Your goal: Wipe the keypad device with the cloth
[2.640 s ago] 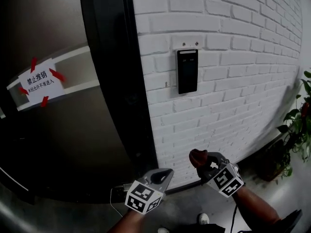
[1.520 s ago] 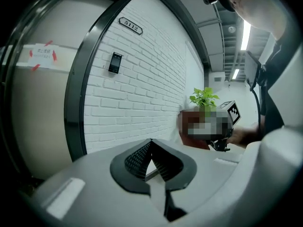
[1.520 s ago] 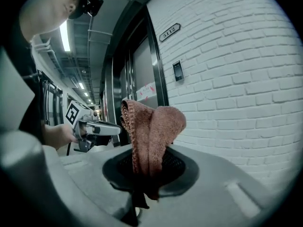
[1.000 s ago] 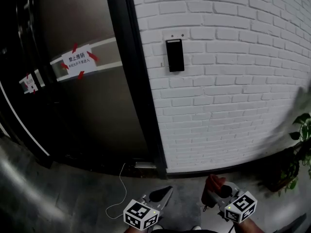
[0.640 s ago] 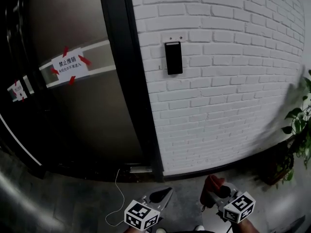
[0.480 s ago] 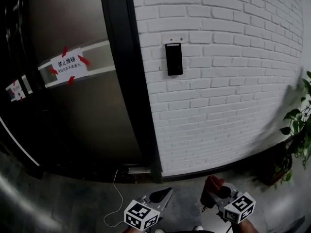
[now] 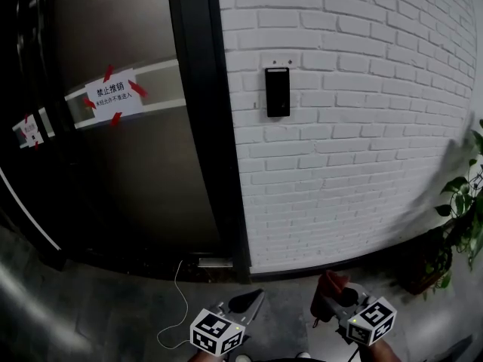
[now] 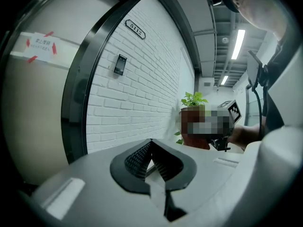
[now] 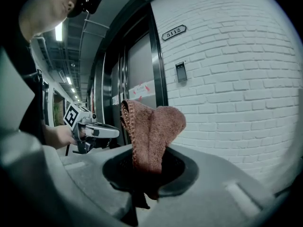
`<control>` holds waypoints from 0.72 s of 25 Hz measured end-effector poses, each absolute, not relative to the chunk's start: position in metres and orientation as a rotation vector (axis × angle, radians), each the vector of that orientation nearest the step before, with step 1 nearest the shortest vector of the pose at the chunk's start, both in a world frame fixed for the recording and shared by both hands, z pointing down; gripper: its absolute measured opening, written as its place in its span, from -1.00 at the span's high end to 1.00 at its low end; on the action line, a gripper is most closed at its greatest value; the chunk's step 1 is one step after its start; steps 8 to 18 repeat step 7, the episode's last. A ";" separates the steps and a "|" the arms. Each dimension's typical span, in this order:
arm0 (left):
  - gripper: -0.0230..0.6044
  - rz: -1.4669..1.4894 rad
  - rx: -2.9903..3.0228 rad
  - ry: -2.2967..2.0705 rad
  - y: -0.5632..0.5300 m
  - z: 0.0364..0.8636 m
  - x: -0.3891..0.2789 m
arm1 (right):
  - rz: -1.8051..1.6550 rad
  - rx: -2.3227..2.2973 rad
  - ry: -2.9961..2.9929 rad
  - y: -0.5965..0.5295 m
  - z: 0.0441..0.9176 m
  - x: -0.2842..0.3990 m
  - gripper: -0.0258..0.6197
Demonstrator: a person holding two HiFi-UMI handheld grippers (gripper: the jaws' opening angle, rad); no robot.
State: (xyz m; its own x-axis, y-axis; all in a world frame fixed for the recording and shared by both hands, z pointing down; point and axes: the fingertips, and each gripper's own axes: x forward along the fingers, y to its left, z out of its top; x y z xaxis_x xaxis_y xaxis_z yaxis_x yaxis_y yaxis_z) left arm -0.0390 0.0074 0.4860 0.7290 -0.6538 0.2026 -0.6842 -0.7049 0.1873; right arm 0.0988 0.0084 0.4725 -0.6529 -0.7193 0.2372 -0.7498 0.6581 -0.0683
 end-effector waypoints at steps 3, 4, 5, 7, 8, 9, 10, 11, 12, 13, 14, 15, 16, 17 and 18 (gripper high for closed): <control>0.87 0.177 2.673 -1.067 0.010 0.487 -0.040 | 0.256 1.193 -2.689 0.012 0.476 0.099 0.75; 0.87 0.176 2.672 -1.069 0.011 0.487 -0.040 | 0.259 1.194 -2.689 0.013 0.477 0.100 0.75; 0.87 0.177 2.672 -1.070 0.010 0.486 -0.040 | 0.260 1.196 -2.688 0.013 0.477 0.101 0.75; 0.87 0.179 2.673 -1.070 0.010 0.485 -0.038 | 0.261 1.202 -2.682 0.013 0.476 0.105 0.75; 0.87 0.179 2.673 -1.070 0.010 0.485 -0.038 | 0.261 1.202 -2.682 0.013 0.476 0.105 0.75; 0.87 0.179 2.673 -1.070 0.010 0.485 -0.038 | 0.261 1.202 -2.682 0.013 0.476 0.105 0.75; 0.87 0.179 2.673 -1.070 0.010 0.485 -0.038 | 0.261 1.202 -2.682 0.013 0.476 0.105 0.75; 0.87 0.179 2.673 -1.070 0.010 0.485 -0.038 | 0.261 1.202 -2.682 0.013 0.476 0.105 0.75; 0.87 0.179 2.673 -1.070 0.010 0.485 -0.038 | 0.261 1.202 -2.682 0.013 0.476 0.105 0.75; 0.87 0.179 2.673 -1.070 0.010 0.485 -0.038 | 0.261 1.202 -2.682 0.013 0.476 0.105 0.75; 0.87 0.179 2.673 -1.070 0.010 0.485 -0.038 | 0.261 1.202 -2.682 0.013 0.476 0.105 0.75; 0.87 0.179 2.673 -1.070 0.010 0.485 -0.038 | 0.261 1.202 -2.682 0.013 0.476 0.105 0.75; 0.87 0.179 2.673 -1.070 0.010 0.485 -0.038 | 0.261 1.202 -2.682 0.013 0.476 0.105 0.75; 0.87 0.179 2.673 -1.070 0.010 0.485 -0.038 | 0.261 1.202 -2.682 0.013 0.476 0.105 0.75; 0.87 0.179 2.673 -1.070 0.010 0.485 -0.038 | 0.261 1.202 -2.682 0.013 0.476 0.105 0.75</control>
